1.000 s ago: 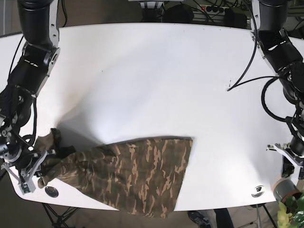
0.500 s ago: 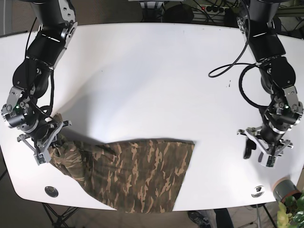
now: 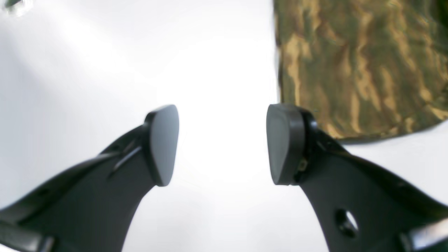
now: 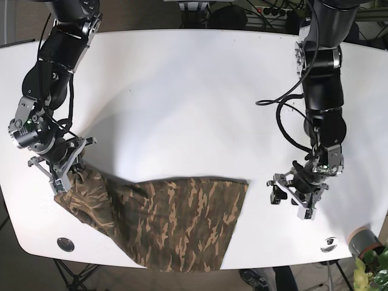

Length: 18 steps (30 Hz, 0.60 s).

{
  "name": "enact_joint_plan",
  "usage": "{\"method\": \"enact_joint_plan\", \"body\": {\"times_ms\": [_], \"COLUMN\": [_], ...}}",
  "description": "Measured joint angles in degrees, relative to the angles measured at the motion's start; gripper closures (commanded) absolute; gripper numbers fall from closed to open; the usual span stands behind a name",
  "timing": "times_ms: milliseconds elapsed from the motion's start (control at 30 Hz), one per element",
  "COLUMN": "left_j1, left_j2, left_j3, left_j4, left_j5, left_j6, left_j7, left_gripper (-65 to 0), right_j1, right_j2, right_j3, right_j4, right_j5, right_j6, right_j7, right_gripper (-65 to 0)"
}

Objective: Fold the T-shirt properly
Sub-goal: 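Lower the shirt and bring the left gripper toward the right gripper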

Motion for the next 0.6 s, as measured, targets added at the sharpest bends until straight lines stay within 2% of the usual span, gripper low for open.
{"method": "enact_joint_plan", "body": {"times_ms": [233, 600], "left_j1": [-4.5, -6.2], "left_j2": [5.4, 8.5], "left_j3": [1.4, 2.3], "left_j4": [-12.6, -24.7], "left_j5": [-0.2, -0.4], "left_j6": [-0.6, -0.1], "left_j7": [-4.0, -10.8], "left_gripper": [-37.6, -37.6], "right_j1": [-0.1, -0.1], "right_j2": [0.0, -1.6], "right_j3": [0.0, 0.0], "right_j4": [0.0, 0.0], "right_j5": [0.0, 0.0], "right_j6": [-0.02, 0.00], "right_j7": [0.2, 0.2], "right_gripper": [-2.4, -2.4]}}
